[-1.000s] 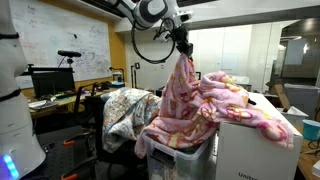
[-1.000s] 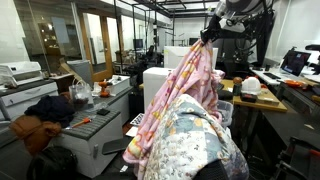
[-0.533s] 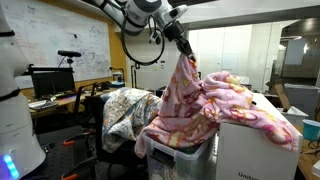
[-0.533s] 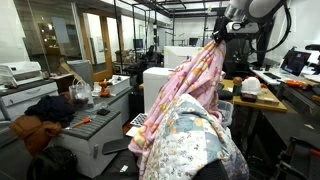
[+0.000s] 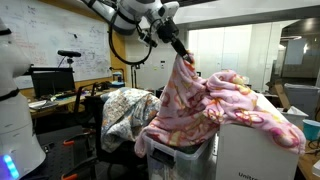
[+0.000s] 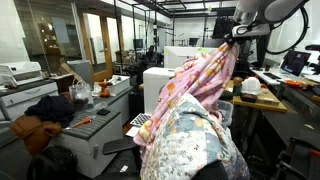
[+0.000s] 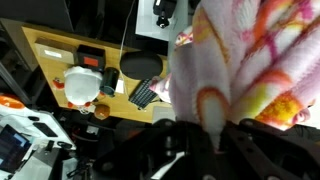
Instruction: Place the pink fleece blanket on the clear storage bin
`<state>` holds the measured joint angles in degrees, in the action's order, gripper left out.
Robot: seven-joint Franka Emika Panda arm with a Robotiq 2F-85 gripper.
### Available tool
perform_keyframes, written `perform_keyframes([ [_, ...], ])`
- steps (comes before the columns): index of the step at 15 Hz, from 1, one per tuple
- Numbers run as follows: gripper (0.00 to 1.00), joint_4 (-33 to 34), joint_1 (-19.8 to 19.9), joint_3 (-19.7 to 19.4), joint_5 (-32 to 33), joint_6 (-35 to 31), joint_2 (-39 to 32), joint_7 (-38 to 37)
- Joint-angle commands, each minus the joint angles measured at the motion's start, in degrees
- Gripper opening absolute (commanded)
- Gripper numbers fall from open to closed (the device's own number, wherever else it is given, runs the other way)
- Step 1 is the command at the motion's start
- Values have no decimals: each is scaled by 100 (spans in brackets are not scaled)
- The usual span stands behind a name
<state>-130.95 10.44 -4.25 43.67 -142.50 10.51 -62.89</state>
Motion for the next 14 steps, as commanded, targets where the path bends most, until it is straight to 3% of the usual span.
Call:
perform_keyframes([
  [1,1,-132,177,136,544,810,406,-684],
  [9,1,-138,76,140,1116,2273,456,-1432],
  [14,1,-54,-64,143,1279,2739,299,-1448],
])
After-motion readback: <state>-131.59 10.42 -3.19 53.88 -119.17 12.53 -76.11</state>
